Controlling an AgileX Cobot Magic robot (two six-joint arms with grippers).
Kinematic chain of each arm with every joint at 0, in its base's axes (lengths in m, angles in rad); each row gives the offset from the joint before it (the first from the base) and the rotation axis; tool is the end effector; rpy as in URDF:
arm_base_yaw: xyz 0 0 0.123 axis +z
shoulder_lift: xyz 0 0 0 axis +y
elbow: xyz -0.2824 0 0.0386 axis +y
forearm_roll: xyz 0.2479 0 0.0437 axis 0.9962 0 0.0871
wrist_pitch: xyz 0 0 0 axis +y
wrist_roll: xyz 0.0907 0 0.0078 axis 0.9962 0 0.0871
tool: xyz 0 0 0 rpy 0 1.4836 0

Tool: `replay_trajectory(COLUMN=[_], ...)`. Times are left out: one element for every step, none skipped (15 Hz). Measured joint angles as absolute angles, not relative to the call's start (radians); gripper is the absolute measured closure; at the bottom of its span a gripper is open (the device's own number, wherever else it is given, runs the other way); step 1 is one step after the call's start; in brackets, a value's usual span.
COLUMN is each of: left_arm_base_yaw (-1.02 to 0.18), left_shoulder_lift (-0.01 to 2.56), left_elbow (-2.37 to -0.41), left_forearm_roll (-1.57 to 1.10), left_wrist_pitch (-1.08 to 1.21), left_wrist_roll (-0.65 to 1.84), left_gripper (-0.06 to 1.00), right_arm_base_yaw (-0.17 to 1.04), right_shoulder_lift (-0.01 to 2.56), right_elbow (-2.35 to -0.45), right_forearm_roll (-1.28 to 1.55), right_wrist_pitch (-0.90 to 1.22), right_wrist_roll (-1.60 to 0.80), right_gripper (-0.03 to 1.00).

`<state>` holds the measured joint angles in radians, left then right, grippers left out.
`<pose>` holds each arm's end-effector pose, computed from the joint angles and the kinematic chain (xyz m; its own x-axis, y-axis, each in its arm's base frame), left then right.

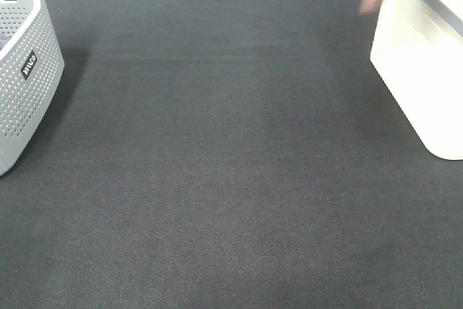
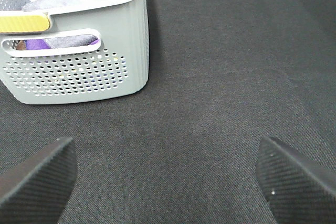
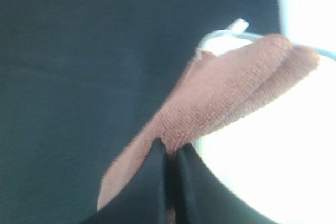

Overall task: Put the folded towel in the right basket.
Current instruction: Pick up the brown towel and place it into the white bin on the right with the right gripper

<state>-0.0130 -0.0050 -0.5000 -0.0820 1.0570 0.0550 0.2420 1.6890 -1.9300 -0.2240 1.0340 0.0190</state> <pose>-0.0057 -0.0064 0.2777 -0.4457 0.0204 -0.8949 0.0833 0.9963 -0.0188 0.3639 0.0719 0.4432 -0.6095 -0.2484 -0.7529 -0.1526 0.9687 -0.1960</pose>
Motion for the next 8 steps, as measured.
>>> replay_trajectory(left_arm_base_yaw=[-0.013,-0.013,-0.013,-0.013,-0.013,-0.013,-0.013,-0.013], left_shoulder_lift=[-0.005,-0.005,-0.005,-0.005,-0.005,-0.005,-0.005,-0.005], left_elbow=[-0.500,-0.500,-0.500,-0.500,-0.500,-0.500,-0.500,-0.500], left_forearm_roll=[-0.082,-0.082,-0.082,-0.082,-0.082,-0.082,-0.082,-0.082], left_wrist_pitch=[1.057,1.057,1.057,1.057,1.057,1.057,1.057,1.057], left_wrist_roll=[0.055,0.055,0.055,0.055,0.055,0.055,0.055,0.055], left_gripper=[0.07,0.07,0.07,0.07,0.07,0.07,0.07,0.07], right_arm_base_yaw=[0.204,0.149,0.076,-0.023,-0.097,-0.164,-0.219,-0.255], right_shoulder_lift=[1.687,1.687,1.688,1.689,1.696,1.708,1.722,1.746], right_elbow=[-1.930,-1.930,-1.930,-1.930,-1.930,-1.930,-1.930,-1.930], right_forearm_roll=[-0.220,-0.184,-0.127,-0.034,0.040,0.112,0.170,0.215], right_wrist_pitch=[1.034,1.033,1.028,1.021,1.014,1.005,1.004,1.003], right_wrist_roll=[0.022,0.021,0.011,-0.016,-0.042,-0.071,-0.096,-0.118], right_gripper=[0.97,0.97,0.97,0.97,0.97,0.97,0.97,0.97])
